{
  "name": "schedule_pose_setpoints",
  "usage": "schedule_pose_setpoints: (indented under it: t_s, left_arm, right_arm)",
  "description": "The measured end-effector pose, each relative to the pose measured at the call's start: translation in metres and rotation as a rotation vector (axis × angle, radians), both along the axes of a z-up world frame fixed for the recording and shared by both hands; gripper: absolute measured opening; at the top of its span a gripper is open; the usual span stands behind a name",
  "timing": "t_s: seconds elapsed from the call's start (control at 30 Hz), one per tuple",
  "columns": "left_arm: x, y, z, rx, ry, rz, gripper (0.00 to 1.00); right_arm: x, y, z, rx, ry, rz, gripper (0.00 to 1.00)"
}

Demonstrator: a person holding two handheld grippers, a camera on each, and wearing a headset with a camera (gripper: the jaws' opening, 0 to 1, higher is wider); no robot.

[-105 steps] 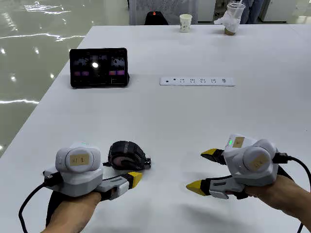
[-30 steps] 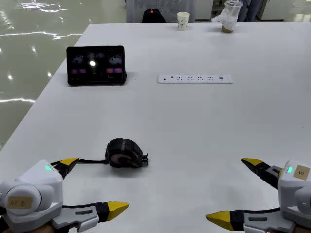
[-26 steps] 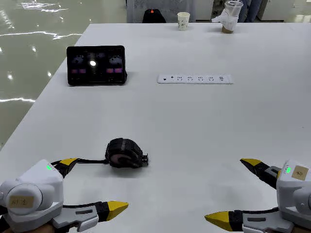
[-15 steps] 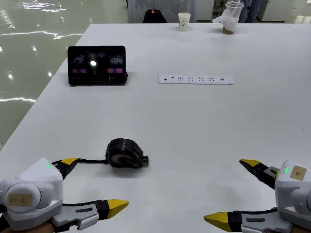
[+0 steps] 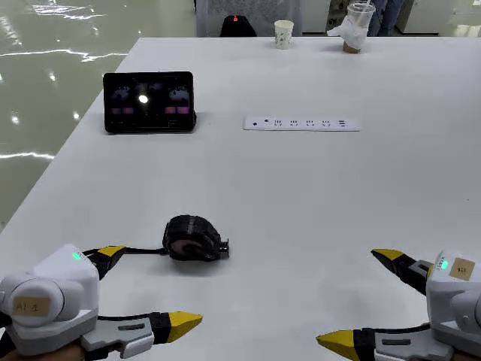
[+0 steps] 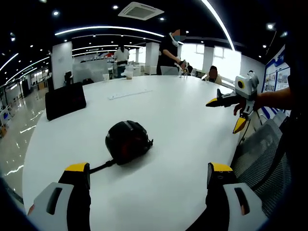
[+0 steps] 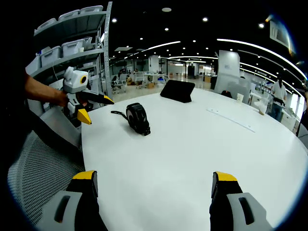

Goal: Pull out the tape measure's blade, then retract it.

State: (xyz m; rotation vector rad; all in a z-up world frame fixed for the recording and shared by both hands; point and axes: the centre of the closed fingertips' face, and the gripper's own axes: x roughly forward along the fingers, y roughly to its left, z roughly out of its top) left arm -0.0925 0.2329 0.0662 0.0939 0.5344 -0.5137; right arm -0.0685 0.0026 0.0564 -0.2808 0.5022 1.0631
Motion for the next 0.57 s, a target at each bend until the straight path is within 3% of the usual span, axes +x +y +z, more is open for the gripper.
schedule_pose_setpoints:
  t_s: [0.57]
  left_arm:
    - [-0.0005,0.0028,-0.0022,0.021,0.008,-0.007,0.99]
  right_arm:
    - [-0.0001,-0.0004,0.0001,-0.007,-0.001,0.001,0.99]
